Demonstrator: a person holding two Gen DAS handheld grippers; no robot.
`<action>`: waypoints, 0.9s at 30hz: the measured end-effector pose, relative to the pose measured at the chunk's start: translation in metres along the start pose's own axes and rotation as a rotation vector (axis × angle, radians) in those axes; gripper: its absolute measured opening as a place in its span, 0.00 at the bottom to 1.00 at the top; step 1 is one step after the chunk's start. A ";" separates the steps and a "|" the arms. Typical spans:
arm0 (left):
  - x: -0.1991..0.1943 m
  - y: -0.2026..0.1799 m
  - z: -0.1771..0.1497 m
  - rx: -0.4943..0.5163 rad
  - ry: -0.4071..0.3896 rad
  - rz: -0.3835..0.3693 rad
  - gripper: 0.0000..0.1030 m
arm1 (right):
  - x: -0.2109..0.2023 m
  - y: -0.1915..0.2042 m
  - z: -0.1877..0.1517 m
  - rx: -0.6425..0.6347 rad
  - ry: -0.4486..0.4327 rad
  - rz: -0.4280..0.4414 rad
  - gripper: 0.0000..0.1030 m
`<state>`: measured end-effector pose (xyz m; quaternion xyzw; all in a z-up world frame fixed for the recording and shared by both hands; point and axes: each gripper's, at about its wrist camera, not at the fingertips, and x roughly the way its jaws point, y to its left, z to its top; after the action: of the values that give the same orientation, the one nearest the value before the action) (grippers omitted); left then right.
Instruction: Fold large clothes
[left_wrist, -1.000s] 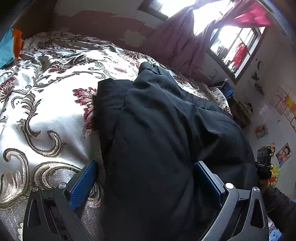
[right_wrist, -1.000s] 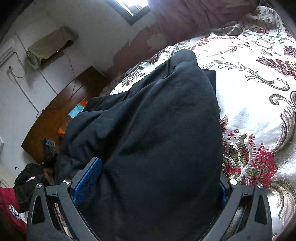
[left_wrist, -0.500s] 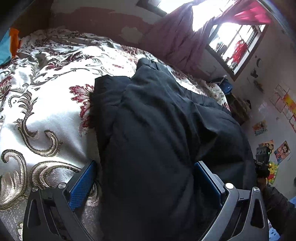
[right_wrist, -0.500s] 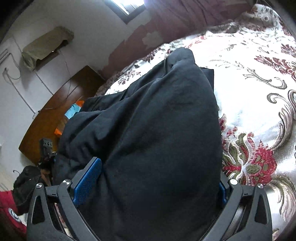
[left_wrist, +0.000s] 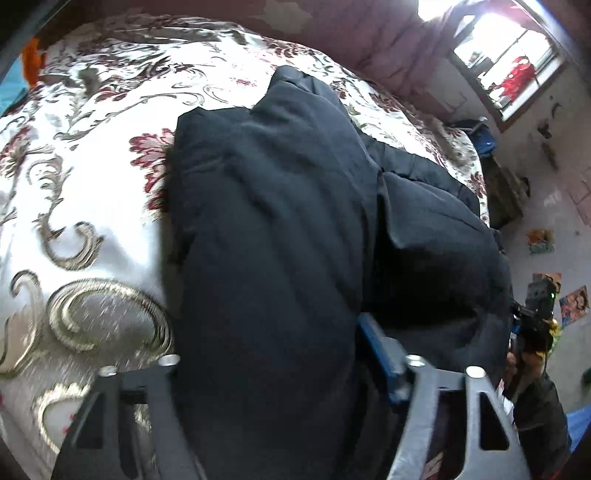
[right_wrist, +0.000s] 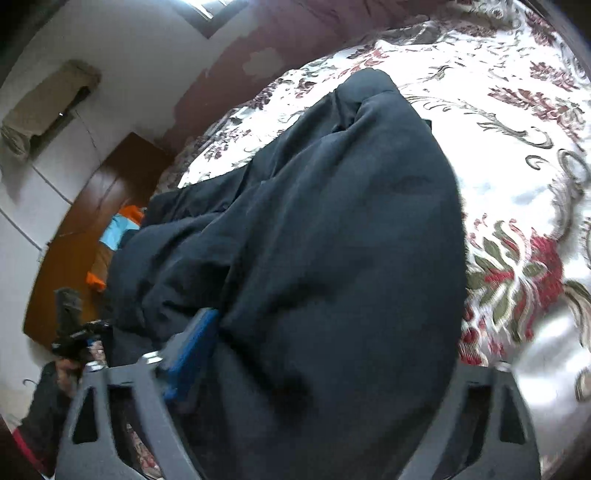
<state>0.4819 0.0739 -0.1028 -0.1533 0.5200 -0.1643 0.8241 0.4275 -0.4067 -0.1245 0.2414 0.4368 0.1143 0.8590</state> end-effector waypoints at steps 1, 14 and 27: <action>-0.004 -0.002 -0.002 -0.006 -0.003 0.004 0.51 | -0.003 0.001 -0.001 0.006 -0.008 -0.011 0.54; -0.104 -0.067 -0.009 0.174 -0.139 0.112 0.20 | -0.074 0.096 -0.001 -0.107 -0.171 0.058 0.19; -0.167 -0.019 -0.037 0.138 -0.218 0.159 0.20 | -0.065 0.141 -0.018 -0.173 -0.162 0.085 0.19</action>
<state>0.3784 0.1258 0.0250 -0.0717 0.4252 -0.1164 0.8947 0.3767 -0.3068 -0.0159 0.1932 0.3440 0.1679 0.9034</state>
